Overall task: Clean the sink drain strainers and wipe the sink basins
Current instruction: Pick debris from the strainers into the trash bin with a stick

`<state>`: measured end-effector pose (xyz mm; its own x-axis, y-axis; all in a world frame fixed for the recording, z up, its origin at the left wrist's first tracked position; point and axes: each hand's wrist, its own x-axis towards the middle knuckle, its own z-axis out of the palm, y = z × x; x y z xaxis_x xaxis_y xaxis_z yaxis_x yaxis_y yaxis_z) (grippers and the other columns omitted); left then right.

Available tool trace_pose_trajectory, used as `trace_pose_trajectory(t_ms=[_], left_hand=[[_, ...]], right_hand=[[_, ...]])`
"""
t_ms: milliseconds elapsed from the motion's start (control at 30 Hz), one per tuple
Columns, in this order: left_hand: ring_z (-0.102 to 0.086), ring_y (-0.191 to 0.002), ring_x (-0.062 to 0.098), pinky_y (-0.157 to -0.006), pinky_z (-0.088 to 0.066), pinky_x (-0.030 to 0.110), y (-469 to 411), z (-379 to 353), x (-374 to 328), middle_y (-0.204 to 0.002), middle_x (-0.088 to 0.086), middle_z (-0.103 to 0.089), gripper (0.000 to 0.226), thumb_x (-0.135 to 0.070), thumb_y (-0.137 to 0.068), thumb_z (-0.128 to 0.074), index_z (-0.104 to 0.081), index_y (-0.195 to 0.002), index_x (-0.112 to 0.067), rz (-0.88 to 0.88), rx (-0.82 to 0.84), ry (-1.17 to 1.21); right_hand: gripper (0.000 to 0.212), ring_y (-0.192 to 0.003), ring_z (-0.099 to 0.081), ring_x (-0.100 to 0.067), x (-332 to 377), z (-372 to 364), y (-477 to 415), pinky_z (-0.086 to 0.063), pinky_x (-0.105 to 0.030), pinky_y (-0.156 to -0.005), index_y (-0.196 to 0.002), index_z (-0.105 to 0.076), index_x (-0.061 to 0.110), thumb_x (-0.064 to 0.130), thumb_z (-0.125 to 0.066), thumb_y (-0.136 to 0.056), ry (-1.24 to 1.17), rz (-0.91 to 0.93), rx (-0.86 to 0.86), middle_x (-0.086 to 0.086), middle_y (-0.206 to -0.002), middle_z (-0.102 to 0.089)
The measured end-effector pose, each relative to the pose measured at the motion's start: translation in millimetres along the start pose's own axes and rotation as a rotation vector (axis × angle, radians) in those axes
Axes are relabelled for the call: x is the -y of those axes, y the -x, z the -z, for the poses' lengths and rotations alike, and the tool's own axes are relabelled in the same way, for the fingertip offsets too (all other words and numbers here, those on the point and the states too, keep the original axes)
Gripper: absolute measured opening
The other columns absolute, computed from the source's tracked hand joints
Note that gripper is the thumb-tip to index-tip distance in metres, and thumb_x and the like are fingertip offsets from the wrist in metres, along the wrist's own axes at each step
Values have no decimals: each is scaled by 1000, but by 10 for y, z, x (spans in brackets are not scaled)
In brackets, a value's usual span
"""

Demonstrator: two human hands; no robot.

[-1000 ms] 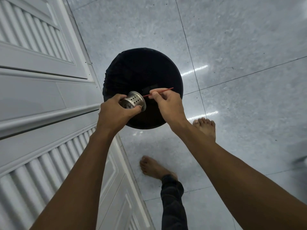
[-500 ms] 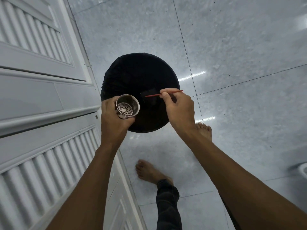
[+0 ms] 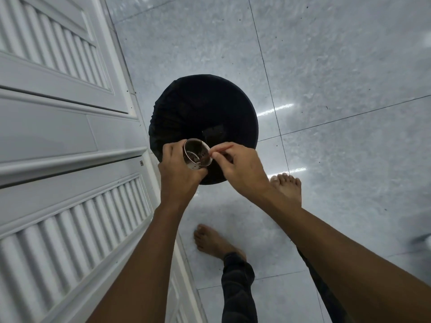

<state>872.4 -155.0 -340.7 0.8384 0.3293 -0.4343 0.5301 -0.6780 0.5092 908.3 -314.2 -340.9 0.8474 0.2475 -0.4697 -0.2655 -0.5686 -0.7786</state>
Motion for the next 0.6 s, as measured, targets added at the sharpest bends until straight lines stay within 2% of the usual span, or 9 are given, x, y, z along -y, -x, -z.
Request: trace_pose_trajectory(t_ms=[67, 133, 233, 300, 367, 433, 533, 600], left_hand=[[-57, -117, 22, -100, -52, 38, -9, 19, 54, -132, 5, -53, 76, -29, -71, -92, -57, -136, -16, 42, 27, -6], [-57, -116, 21, -92, -50, 28, -20, 57, 122, -129, 6, -55, 72, -32, -71, -92, -60, -133, -15, 66, 53, -28], [-58, -115, 22, -93, -54, 31, -39, 100, 177, -128, 8, -56, 69, -32, -72, -92, -62, -131, -13, 92, 63, -48], [-59, -114, 21, -93, -55, 31, -43, 110, 169, -127, 8, -57, 67, -32, -73, -92, -62, -131, -13, 95, 64, -33], [-58, -111, 19, -90, -52, 26, -40, 107, 140, -126, 6, -58, 67, -35, -73, -92, -62, -130, -15, 79, 82, -21], [-58, -109, 18, -85, -51, 23, -44, 101, 112, -125, 6, -58, 68, -37, -73, -92, -62, -130, -16, 76, 95, -22], [-57, -105, 16, -74, -45, 13, -87, 118, 111, -122, 5, -57, 67, -36, -72, -91, -61, -128, -17, 98, 120, -11], [-59, -104, 17, -72, -45, 14, -133, 139, 131, -120, 5, -59, 64, -36, -71, -91, -61, -125, -19, 102, 147, -9]], right_hand=[[22, -101, -65, -7, -39, -50, -101, -54, -23, -96, -115, -74, 19, 27, -60, -100, 43, 26, -17, 3, -111, -73], [21, -99, -63, -5, -73, -41, -196, -49, -15, -93, -115, -73, 20, 27, -59, -100, 53, 45, -81, 4, -112, -73], [20, -94, -59, 1, -91, -12, -230, -42, -4, -87, -113, -73, 21, 28, -60, -100, 17, 50, -126, 6, -110, -73], [20, -93, -62, 0, -75, -50, -182, -47, -7, -90, -111, -74, 21, 29, -60, -100, -12, 56, -39, 7, -108, -73], [21, -98, -65, -6, -66, -121, -123, -54, -21, -95, -112, -74, 21, 30, -59, -100, 30, 65, 58, 6, -109, -74], [23, -102, -65, -9, -80, -159, -103, -55, -28, -97, -115, -74, 22, 31, -58, -101, 77, 53, 8, 6, -112, -73], [23, -101, -65, -7, -106, -93, -154, -54, -22, -93, -116, -73, 21, 29, -58, -101, -27, 24, -169, 8, -113, -72], [20, -95, -63, 0, -109, -55, -174, -52, -14, -90, -113, -74, 22, 28, -60, -100, -93, 30, -186, 12, -110, -71]])
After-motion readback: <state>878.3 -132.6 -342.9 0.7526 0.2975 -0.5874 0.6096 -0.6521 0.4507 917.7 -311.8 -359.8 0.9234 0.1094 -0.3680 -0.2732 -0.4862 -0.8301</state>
